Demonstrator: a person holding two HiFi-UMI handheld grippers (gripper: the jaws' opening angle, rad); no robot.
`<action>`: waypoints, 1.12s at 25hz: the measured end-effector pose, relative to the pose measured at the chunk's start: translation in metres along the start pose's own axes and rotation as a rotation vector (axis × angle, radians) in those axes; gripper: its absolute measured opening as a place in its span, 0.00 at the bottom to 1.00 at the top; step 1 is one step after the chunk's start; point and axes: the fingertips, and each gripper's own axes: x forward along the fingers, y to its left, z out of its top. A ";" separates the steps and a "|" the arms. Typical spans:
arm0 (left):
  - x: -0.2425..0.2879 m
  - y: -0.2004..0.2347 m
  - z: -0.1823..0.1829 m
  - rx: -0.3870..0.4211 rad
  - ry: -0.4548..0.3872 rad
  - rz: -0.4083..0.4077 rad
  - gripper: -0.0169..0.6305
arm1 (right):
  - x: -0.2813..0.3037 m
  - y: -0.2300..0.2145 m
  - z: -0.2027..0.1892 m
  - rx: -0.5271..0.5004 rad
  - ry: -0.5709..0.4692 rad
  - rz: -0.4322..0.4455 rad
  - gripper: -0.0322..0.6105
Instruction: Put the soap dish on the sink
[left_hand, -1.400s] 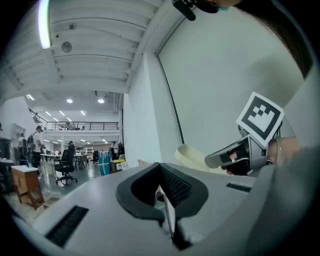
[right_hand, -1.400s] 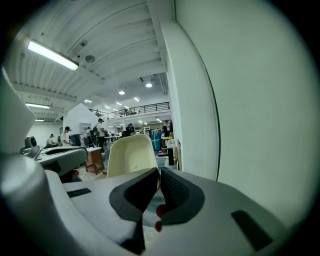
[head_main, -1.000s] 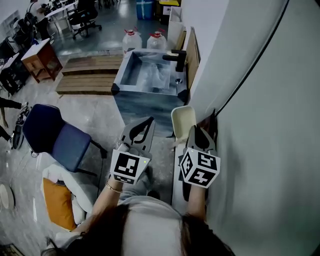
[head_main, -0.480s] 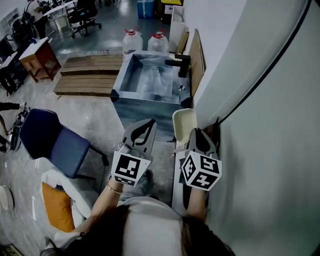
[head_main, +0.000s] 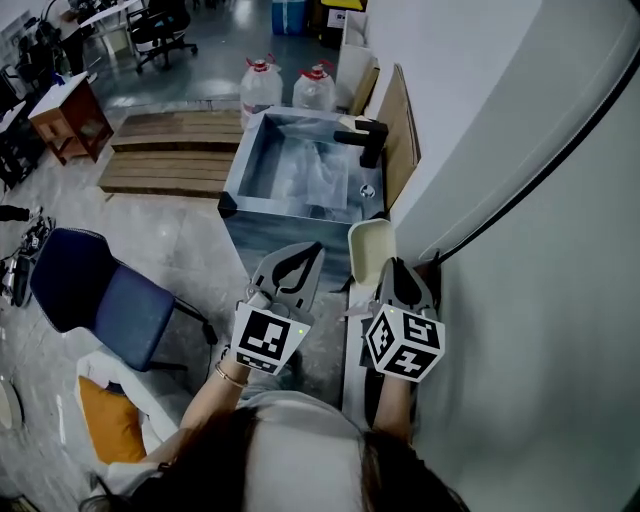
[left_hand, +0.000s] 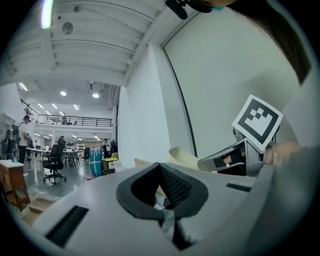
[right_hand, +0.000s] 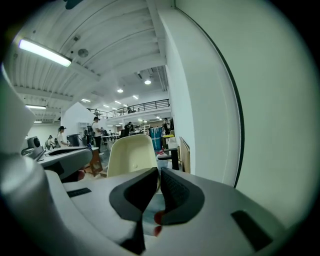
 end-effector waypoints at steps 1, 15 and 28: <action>0.003 0.004 -0.001 -0.003 -0.001 -0.006 0.03 | 0.005 0.001 0.001 -0.007 0.004 -0.007 0.11; 0.037 0.052 -0.018 -0.037 -0.002 -0.084 0.03 | 0.064 0.012 0.005 0.008 0.045 -0.085 0.11; 0.074 0.053 -0.025 -0.060 0.004 -0.141 0.03 | 0.101 -0.009 -0.008 0.014 0.107 -0.121 0.11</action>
